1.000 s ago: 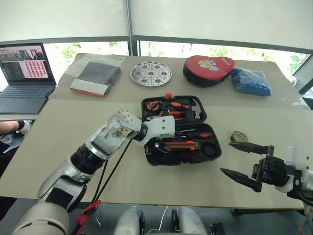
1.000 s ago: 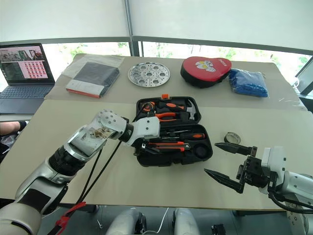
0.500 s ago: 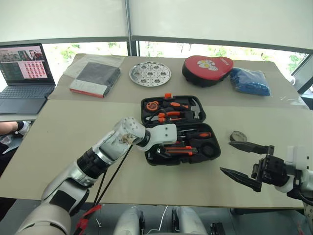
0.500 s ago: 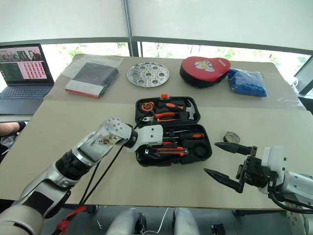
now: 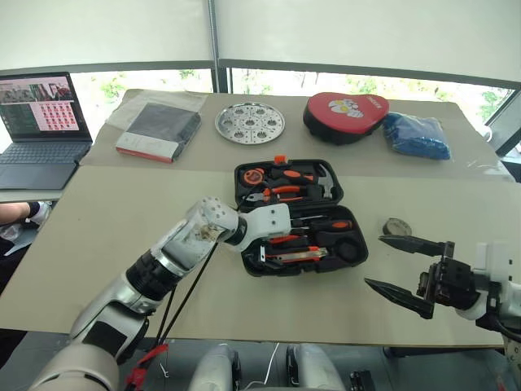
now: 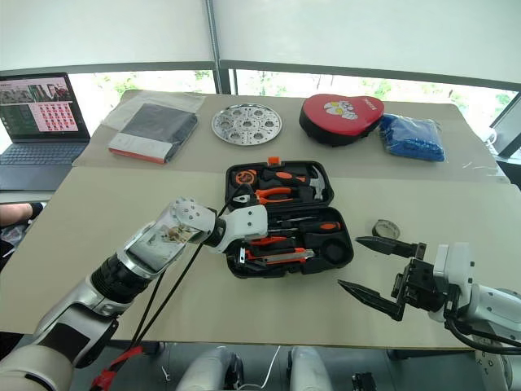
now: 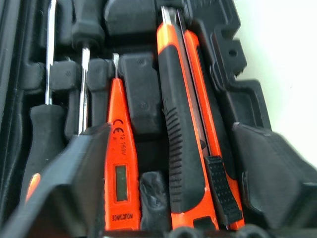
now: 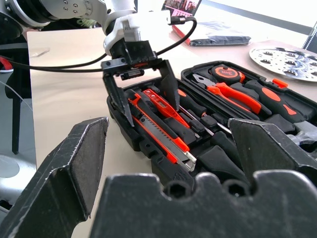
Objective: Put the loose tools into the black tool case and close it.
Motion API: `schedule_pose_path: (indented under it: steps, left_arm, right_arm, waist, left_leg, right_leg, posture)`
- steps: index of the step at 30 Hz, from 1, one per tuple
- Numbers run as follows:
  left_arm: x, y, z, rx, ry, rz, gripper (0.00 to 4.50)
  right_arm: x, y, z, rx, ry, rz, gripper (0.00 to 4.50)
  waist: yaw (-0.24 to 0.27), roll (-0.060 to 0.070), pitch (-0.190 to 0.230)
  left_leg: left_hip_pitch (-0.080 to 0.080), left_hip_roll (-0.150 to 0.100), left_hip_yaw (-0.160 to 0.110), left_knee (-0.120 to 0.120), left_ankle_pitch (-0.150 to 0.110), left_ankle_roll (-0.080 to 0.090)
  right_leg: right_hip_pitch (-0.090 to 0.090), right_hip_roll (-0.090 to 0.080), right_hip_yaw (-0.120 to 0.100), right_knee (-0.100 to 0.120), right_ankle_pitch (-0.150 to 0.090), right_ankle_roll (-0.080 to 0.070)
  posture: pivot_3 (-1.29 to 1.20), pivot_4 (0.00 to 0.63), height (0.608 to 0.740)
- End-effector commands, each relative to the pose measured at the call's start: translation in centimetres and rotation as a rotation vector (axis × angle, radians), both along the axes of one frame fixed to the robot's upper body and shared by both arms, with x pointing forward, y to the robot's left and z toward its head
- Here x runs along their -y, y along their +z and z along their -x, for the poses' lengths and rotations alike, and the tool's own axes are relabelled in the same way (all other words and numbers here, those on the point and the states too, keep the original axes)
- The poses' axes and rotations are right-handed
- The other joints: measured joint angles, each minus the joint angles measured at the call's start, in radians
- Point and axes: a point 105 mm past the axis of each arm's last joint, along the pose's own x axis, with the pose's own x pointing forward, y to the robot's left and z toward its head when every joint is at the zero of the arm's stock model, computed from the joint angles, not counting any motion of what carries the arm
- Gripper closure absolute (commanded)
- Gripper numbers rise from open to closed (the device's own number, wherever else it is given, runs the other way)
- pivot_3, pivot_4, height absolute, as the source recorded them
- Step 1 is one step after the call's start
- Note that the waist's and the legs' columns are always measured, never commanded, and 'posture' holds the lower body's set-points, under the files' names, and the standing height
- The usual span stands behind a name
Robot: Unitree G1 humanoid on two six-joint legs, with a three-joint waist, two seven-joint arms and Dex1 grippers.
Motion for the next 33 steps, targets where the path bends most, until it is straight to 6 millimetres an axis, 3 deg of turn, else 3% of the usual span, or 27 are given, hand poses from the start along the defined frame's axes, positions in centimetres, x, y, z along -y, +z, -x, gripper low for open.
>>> schedule_pose_path:
  steps: [1, 4, 5, 6, 10, 16, 22, 26, 29, 33]
  left_arm:
    - [-0.4, 3.3, -0.2, 0.065, -0.057, 0.158, 0.04]
    - [-1.3, 3.8, -0.1, 0.087, -0.098, 0.217, 0.04]
    - [-1.4, 3.8, -0.3, 0.102, -0.091, 0.23, 0.56]
    - [-1.6, 3.5, -0.1, 0.083, -0.097, 0.233, 0.74]
    - [-2.3, 1.6, -0.3, 0.101, -0.093, 0.266, 2.28]
    - [-1.5, -0.9, 0.3, 0.047, -0.103, 0.307, 4.46]
    - [-0.7, -2.3, -0.8, 0.084, -0.065, 0.234, 4.46]
    - [-0.8, -4.9, -0.8, 0.0, -0.02, 0.112, 4.46]
    - [-1.8, -8.0, 0.5, -0.156, -0.002, -0.056, 4.46]
    - [-1.7, -8.8, 1.2, -0.168, -0.014, -0.106, 4.46]
  right_arm:
    - [-0.2, 0.6, 0.0, 0.028, 0.002, -0.011, 0.0]
    - [-0.1, 0.4, -0.1, 0.031, -0.007, -0.017, 0.0]
    - [0.0, 0.4, -0.2, 0.032, -0.01, -0.018, 0.0]
    - [0.0, 0.4, -0.2, 0.034, -0.014, -0.019, 0.0]
    - [0.3, 0.2, -0.5, 0.048, -0.051, -0.02, 0.0]
    - [0.8, -0.2, -0.3, 0.042, -0.077, -0.018, 0.0]
    - [0.9, -0.2, -0.2, 0.039, -0.076, -0.016, 0.0]
    - [0.8, -0.2, -0.2, 0.036, -0.073, -0.017, 0.0]
    - [0.7, -0.2, -0.1, 0.029, -0.07, -0.016, 0.0]
    - [0.8, -0.1, -0.2, 0.032, -0.075, -0.014, 0.0]
  waist:
    - [-0.002, 0.0, 0.0]
    - [-0.007, 0.0, 0.0]
    - [-0.007, 0.0, 0.0]
    - [-0.006, 0.0, 0.0]
    - [-0.006, 0.001, 0.0]
    - [-0.001, 0.001, 0.0]
    - [-0.002, 0.001, 0.0]
    - [-0.003, 0.001, -0.001]
    - [-0.001, 0.002, -0.006]
    - [-0.005, 0.003, -0.015]
  left_leg:
    - [0.0, 0.0, 0.0, 0.0, 0.0, 0.0]
    - [0.001, 0.0, 0.0, 0.0, 0.0, 0.0]
    - [0.001, 0.0, 0.0, 0.0, 0.0, 0.0]
    - [0.001, 0.0, 0.0, 0.0, 0.0, 0.0]
    - [0.001, 0.0, 0.0, 0.0, 0.0, 0.0]
    - [0.001, 0.0, 0.0, 0.001, 0.0, 0.0]
    - [0.001, 0.0, 0.0, 0.001, 0.0, 0.0]
    - [0.002, 0.0, 0.0, 0.001, 0.0, 0.0]
    - [0.002, 0.0, 0.0, 0.001, 0.0, 0.001]
    - [0.005, 0.0, 0.0, 0.0, -0.001, 0.001]
  right_leg:
    - [0.0, 0.0, 0.0, 0.0, 0.0, 0.0]
    - [0.0, 0.0, 0.0, 0.001, 0.0, 0.0]
    - [0.0, 0.0, 0.0, 0.001, 0.0, 0.0]
    - [0.0, 0.0, 0.0, 0.001, 0.0, 0.0]
    - [0.001, 0.0, 0.0, 0.001, 0.0, 0.0]
    - [0.001, 0.0, 0.0, 0.001, 0.0, 0.0]
    - [0.001, 0.0, 0.0, 0.001, 0.0, 0.0]
    - [0.002, 0.0, 0.0, 0.001, 0.0, 0.0]
    - [0.003, 0.0, 0.0, 0.0, 0.001, 0.0]
    - [0.006, 0.0, 0.0, 0.0, 0.0, 0.001]
  posture:
    - [0.0, 0.15, 0.74]
    - [0.0, 0.15, 0.74]
    - [0.0, 0.15, 0.74]
    - [0.0, 0.15, 0.74]
    - [0.0, 0.15, 0.74]
    - [0.0, 0.15, 0.74]
    - [0.0, 0.15, 0.74]
    - [0.0, 0.15, 0.74]
    - [0.0, 0.15, 0.74]
    - [0.0, 0.15, 0.74]
